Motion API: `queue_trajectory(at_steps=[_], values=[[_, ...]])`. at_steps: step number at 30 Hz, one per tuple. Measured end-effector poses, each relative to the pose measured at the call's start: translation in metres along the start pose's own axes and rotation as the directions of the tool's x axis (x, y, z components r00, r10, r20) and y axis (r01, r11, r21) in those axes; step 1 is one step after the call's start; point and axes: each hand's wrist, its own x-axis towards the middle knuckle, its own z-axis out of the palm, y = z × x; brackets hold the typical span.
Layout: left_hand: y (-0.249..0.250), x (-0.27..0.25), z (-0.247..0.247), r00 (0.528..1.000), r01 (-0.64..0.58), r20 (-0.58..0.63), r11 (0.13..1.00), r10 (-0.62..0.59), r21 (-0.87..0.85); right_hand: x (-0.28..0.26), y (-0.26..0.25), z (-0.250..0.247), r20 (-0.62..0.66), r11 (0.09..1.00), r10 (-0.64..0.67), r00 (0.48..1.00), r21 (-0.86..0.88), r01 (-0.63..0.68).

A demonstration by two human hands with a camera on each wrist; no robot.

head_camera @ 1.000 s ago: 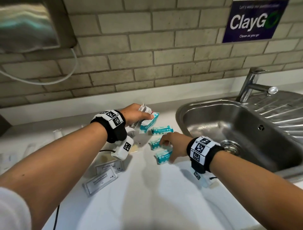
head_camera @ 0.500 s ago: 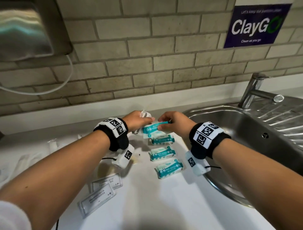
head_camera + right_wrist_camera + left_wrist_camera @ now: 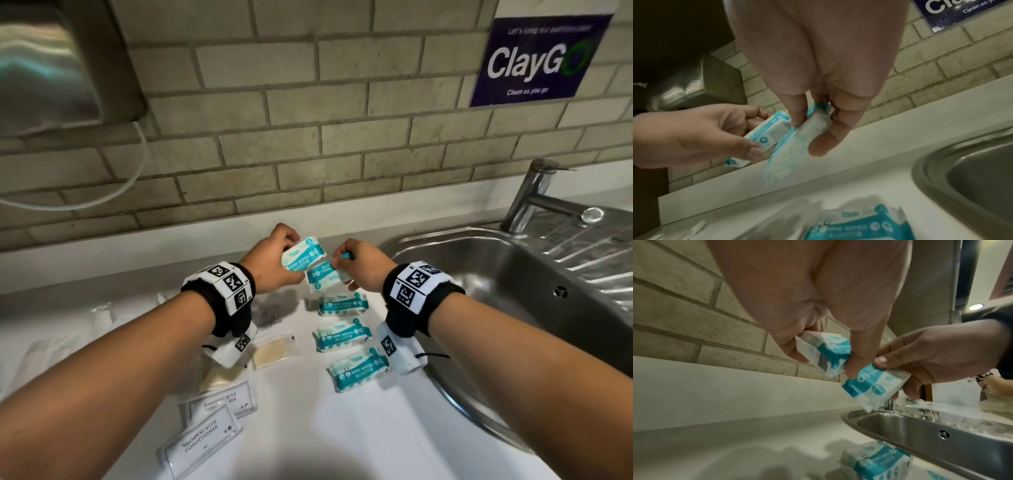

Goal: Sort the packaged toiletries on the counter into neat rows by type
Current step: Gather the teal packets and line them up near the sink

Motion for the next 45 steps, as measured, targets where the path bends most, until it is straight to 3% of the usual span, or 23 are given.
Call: queue_trajectory(at_steps=[9, 15, 21, 24, 28, 33, 38, 45], values=[[-0.006, 0.012, 0.011, 0.999, 0.03, -0.01, 1.0, -0.03, 0.004, -0.007, 0.011, 0.004, -0.022, 0.997, 0.056, 0.998, -0.054, -0.057], [-0.013, 0.051, 0.039, 0.975, 0.063, 0.195, 0.978, -0.103, 0.2, -0.004, 0.035, -0.009, -0.116, 0.982, 0.115, 0.987, -0.139, -0.131], [-0.012, 0.069, 0.084, 0.891, 0.088, 0.402, 0.95, -0.21, 0.301, -0.007, 0.041, -0.01, -0.118, 0.977, 0.12, 0.986, -0.163, -0.138], [-0.014, 0.062, 0.093, 0.902, 0.081, 0.371, 0.93, -0.222, 0.359, -0.011, 0.041, -0.01, -0.103, 0.975, 0.119, 0.987, -0.175, -0.136], [0.005, 0.037, 0.081, 0.923, -0.02, 0.359, 0.915, -0.137, 0.402, -0.017, 0.037, -0.012, -0.119, 0.971, 0.1, 0.988, -0.207, -0.123], [0.033, -0.011, 0.082, 0.853, -0.203, 0.518, 0.873, -0.065, 0.443, -0.029, 0.034, -0.025, -0.144, 0.96, 0.102, 0.984, -0.245, -0.135], [0.038, -0.029, 0.106, 0.848, -0.208, 0.51, 0.794, -0.145, 0.571, -0.045, 0.03, -0.029, -0.127, 0.954, 0.121, 0.985, -0.258, -0.15], [0.038, -0.01, 0.086, 0.83, -0.124, 0.487, 0.761, -0.272, 0.637, -0.061, 0.03, -0.013, 0.027, 0.932, 0.2, 0.979, -0.314, -0.182]])
